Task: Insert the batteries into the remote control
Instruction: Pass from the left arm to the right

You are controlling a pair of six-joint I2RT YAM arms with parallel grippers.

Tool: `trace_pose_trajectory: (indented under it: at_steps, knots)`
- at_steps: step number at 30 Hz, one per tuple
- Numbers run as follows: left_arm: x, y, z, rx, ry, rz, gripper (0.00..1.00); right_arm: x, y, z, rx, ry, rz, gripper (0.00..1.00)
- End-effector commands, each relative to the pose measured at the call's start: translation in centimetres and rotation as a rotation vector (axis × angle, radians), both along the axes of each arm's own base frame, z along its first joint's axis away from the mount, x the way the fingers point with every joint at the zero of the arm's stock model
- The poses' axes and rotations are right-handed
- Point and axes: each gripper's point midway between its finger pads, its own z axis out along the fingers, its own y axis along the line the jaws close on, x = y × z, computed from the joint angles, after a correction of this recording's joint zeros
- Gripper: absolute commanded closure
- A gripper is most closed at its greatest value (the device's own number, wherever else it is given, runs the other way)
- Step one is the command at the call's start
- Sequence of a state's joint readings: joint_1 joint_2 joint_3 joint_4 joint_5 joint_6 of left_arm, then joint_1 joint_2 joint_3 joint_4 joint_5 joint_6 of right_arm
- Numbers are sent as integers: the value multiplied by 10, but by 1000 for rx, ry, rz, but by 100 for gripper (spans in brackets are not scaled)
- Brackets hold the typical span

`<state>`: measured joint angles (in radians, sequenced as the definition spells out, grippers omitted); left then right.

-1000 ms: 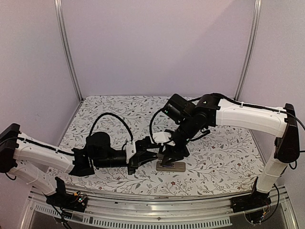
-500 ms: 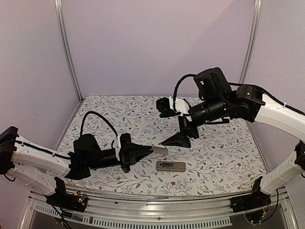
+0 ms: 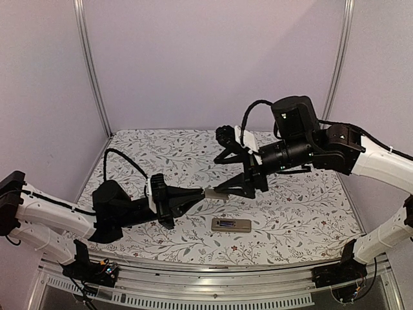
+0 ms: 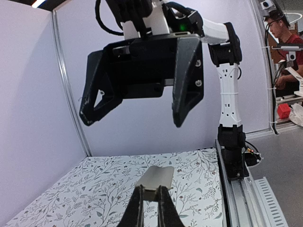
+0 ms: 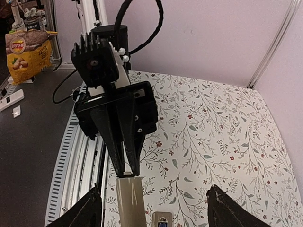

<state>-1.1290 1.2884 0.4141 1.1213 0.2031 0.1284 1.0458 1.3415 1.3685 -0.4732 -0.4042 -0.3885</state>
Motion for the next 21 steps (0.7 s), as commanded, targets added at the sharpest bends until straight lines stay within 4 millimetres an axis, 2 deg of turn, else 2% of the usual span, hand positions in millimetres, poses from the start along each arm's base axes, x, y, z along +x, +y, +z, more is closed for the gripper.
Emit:
trace_pose_trajectory:
  at_steps: [1,8,12,16,21]
  knots:
    - [2,3,2,-13,-11,5,100,-18,10,-22,-66,26,69,26]
    - [3,4,3,-20,-9,8,100,-20,18,-35,-94,-14,101,40]
    - [3,5,5,-27,-10,9,100,-20,21,-47,-121,-21,99,44]
    - [4,4,4,-24,-7,8,100,-22,23,-48,-116,-25,115,54]
    - [4,4,4,-25,-7,11,100,-20,21,-53,-123,-37,100,55]
